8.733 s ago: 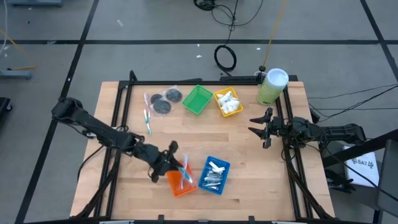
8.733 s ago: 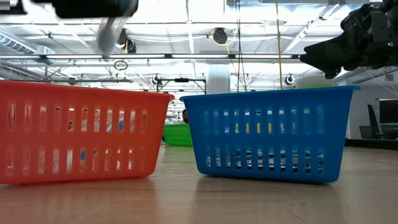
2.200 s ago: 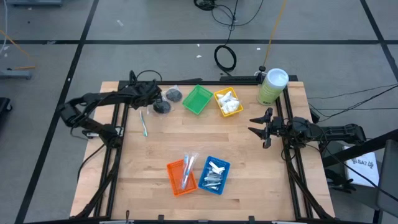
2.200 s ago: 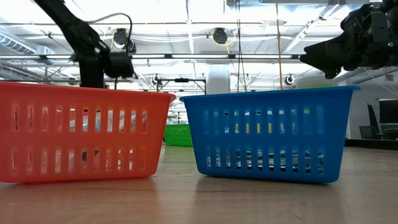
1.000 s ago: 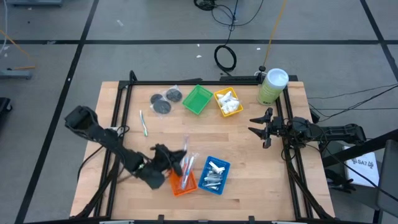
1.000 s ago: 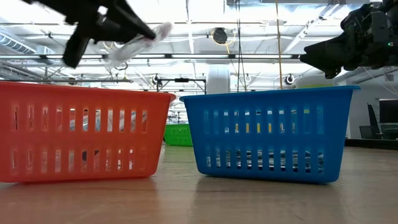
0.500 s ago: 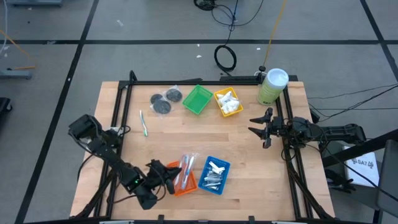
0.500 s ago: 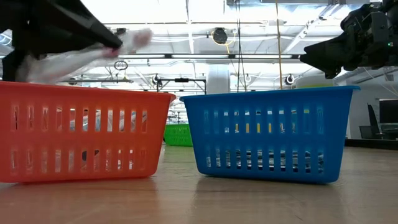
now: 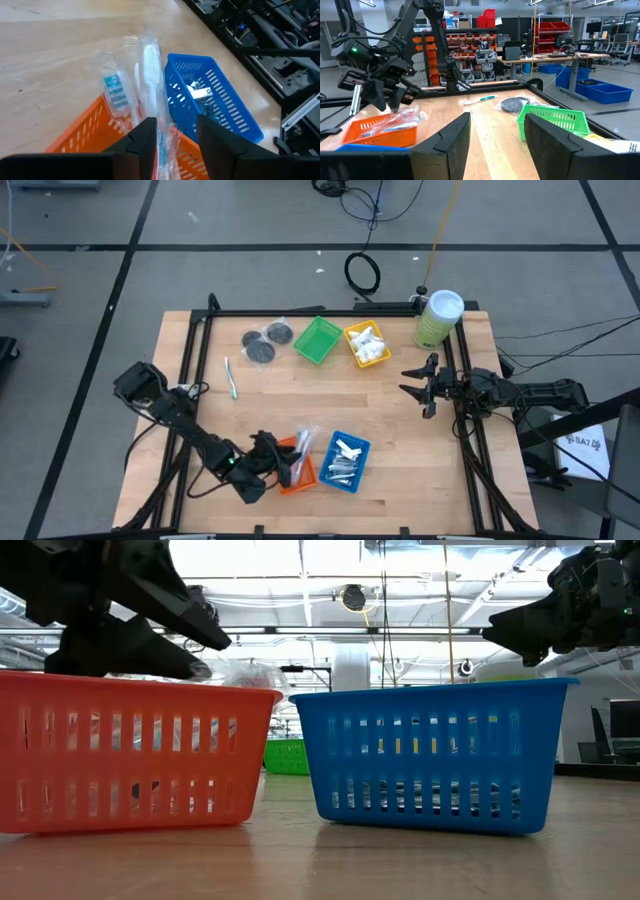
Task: Pick & Place Travel size toiletries
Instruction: Put the green toothbrush into the orange bin
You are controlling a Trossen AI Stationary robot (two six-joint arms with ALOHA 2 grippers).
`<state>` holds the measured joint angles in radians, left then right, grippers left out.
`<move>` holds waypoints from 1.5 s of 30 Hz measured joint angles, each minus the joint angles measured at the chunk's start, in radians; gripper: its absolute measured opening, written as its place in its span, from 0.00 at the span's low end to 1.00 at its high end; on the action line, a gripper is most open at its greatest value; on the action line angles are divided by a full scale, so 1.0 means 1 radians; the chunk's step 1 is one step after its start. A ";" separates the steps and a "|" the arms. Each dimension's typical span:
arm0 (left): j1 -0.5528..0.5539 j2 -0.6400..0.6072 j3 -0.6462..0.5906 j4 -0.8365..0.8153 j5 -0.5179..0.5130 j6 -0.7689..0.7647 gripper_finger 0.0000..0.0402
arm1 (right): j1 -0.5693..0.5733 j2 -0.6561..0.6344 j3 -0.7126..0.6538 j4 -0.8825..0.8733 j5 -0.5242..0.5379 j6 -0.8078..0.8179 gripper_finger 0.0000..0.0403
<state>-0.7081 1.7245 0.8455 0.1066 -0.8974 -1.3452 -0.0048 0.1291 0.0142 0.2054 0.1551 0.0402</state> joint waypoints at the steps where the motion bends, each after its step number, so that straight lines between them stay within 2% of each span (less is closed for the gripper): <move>1: 0.002 -0.002 0.000 0.000 0.002 0.009 0.35 | 0.000 0.000 0.000 0.000 0.000 0.000 0.44; 8: 0.003 -0.077 0.000 0.004 -0.008 0.100 0.44 | 0.000 0.000 0.000 0.000 0.000 0.000 0.44; 13: -0.005 -0.134 0.000 0.011 -0.001 0.204 0.45 | 0.000 0.000 0.000 0.000 0.000 0.000 0.43; 17: -0.007 -0.160 0.000 -0.028 0.006 0.220 0.45 | 0.000 0.000 0.000 0.000 0.000 0.000 0.44; 25: 0.018 -0.242 0.000 -0.318 -0.055 -0.025 0.45 | 0.000 0.000 0.000 0.000 0.000 0.000 0.43; 30: 0.091 -0.287 0.000 -0.583 -0.065 -0.208 0.45 | 0.000 0.000 0.000 0.000 0.000 0.000 0.44; 35: 0.218 -0.301 0.000 -0.796 -0.061 -0.332 0.45 | 0.000 0.000 0.000 0.000 0.000 0.000 0.43; 37: 0.285 -0.301 0.000 -0.850 0.001 -0.362 0.45 | 0.000 0.000 0.000 0.000 0.000 0.000 0.43; 42: 0.521 -0.294 0.000 -0.995 0.360 -0.365 0.45 | 0.000 0.000 0.000 0.000 0.000 0.000 0.44; 45: 0.647 -0.291 0.000 -1.079 0.494 -0.351 0.45 | 0.000 0.000 0.000 0.000 0.000 0.000 0.44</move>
<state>-0.0610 1.4330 0.8452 -0.9723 -0.4030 -1.6959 -0.0048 0.1291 0.0141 0.2054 0.1551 0.0402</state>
